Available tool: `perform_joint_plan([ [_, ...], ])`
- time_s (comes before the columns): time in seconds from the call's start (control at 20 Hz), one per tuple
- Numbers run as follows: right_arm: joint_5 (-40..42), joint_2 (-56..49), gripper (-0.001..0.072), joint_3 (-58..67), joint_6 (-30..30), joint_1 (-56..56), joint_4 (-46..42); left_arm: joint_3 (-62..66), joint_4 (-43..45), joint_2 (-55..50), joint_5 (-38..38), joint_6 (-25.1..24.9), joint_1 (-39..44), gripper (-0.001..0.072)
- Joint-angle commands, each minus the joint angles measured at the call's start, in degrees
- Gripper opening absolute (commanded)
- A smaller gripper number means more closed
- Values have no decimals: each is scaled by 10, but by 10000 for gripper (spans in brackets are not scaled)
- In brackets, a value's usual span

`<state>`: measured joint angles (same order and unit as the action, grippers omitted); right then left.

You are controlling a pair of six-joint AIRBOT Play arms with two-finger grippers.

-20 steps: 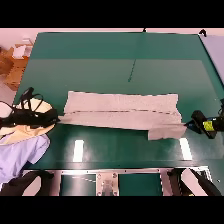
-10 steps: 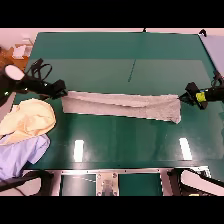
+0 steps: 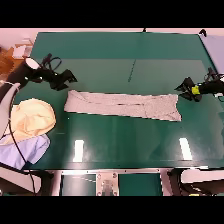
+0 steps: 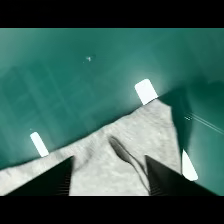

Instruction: Fold the shirts.

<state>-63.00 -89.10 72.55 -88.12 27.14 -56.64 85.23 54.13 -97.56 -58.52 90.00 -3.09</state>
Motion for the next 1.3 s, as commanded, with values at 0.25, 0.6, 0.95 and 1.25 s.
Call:
perform_joint_plan([
  [0.25, -108, -27, 603, -77, 213, 113, 8, 97, -9, -10, -174, -1, -94, 443],
  [0.6, -119, -140, 603, -76, 318, 93, 147, 97, -79, -10, -173, -81, -42, 20],
  [0.95, -149, -154, 17, -3, 318, 34, 143, 97, -78, -16, -109, -136, 119, 20],
  [1.25, -255, -99, 13, 122, 271, 27, 144, 96, -113, -66, 37, -139, 262, 20],
])
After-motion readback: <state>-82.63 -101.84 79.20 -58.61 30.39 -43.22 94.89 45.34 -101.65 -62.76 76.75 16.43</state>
